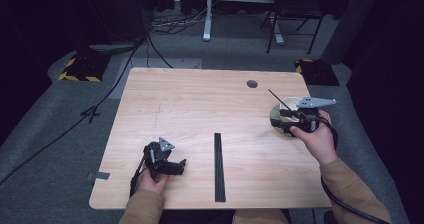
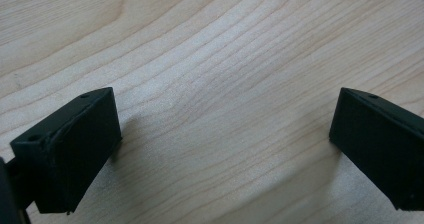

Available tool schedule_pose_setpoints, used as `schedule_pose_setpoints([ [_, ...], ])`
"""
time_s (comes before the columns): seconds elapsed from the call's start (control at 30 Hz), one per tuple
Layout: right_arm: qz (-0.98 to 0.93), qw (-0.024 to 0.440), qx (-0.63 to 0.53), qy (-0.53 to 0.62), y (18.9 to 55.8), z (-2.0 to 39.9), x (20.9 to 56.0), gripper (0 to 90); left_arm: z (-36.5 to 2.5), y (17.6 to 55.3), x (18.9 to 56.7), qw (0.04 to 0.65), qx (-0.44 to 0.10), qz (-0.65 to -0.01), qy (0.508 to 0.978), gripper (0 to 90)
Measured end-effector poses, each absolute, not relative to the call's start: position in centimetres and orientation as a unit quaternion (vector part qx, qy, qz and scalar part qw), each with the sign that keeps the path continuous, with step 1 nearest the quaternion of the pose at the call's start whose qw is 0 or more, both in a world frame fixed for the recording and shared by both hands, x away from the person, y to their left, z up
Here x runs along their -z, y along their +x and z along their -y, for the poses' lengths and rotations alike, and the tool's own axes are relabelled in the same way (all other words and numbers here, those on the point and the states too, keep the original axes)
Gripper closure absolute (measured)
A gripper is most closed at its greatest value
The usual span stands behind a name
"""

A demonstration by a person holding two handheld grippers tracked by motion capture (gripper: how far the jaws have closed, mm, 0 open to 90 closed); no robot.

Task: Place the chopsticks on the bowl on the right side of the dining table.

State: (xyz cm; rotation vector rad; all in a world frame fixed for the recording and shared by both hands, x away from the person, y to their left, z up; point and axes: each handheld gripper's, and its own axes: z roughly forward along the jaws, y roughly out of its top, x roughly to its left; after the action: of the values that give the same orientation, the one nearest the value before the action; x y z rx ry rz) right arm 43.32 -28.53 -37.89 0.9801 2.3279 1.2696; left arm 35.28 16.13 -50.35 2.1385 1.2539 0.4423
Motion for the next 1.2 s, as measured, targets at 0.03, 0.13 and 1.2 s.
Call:
schedule_pose_setpoints([
  [0.03, -0.814, 0.152, -0.445, 0.340, 43.1, 28.2, 37.9, 38.8, -16.1, 35.3, 50.4, 0.307, -0.167, -0.474, 0.808, 0.4],
  [0.13, -0.818, 0.142, -0.449, 0.330, 42.4, 27.1, 38.2, 37.8, -16.1, 35.2, 50.3, 0.307, -0.167, -0.474, 0.808, 0.4],
  [1.2, -0.852, 0.080, -0.449, 0.258, 36.1, 16.5, 45.7, 29.9, -16.1, 35.3, 50.3, 0.306, -0.166, -0.474, 0.808, 0.3],
])
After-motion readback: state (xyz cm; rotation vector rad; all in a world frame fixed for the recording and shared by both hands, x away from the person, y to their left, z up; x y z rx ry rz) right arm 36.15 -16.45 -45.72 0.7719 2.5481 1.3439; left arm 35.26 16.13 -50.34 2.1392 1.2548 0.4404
